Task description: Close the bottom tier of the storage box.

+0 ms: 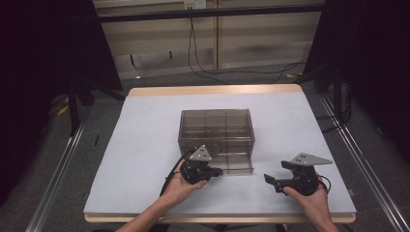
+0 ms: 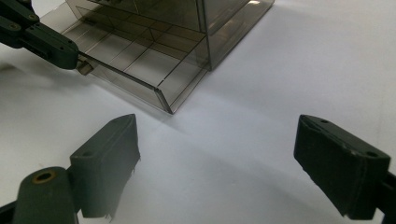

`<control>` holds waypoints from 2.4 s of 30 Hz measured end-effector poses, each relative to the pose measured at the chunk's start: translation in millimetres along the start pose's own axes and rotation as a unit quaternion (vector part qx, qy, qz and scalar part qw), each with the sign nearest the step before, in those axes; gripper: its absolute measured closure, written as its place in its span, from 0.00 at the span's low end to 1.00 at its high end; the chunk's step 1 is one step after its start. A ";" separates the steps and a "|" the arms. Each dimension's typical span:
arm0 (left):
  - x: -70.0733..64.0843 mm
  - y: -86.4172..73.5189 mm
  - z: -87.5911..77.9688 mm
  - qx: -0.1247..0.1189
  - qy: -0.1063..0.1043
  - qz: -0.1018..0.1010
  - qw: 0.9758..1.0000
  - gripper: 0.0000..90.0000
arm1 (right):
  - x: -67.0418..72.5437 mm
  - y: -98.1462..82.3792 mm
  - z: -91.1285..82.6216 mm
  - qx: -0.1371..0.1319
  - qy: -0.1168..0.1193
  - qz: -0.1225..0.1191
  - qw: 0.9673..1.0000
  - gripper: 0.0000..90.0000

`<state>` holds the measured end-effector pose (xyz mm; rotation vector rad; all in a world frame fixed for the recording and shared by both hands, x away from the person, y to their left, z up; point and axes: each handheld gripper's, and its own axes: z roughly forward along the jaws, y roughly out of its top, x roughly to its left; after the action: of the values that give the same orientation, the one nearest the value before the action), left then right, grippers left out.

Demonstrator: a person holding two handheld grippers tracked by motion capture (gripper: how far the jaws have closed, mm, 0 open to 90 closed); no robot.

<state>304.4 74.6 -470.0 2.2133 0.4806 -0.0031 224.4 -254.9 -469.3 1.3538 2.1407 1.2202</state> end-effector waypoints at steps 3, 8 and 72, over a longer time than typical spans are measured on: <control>1.4 1.0 -1.0 -0.001 0.004 -0.003 1.000 1.00 | 0.1 0.1 0.1 0.000 0.000 0.001 1.000 0.16; 2.2 -0.6 -0.6 -0.006 0.003 -0.003 1.000 1.00 | -0.1 0.1 0.0 0.001 0.001 0.000 1.000 0.16; 12.0 4.9 3.7 -0.017 0.028 -0.026 0.999 1.00 | -0.7 1.8 2.9 0.011 0.013 -0.002 1.000 0.16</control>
<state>317.8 73.1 -470.7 2.1713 0.5665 0.0400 227.7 -253.7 -469.6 1.3494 2.1804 1.2224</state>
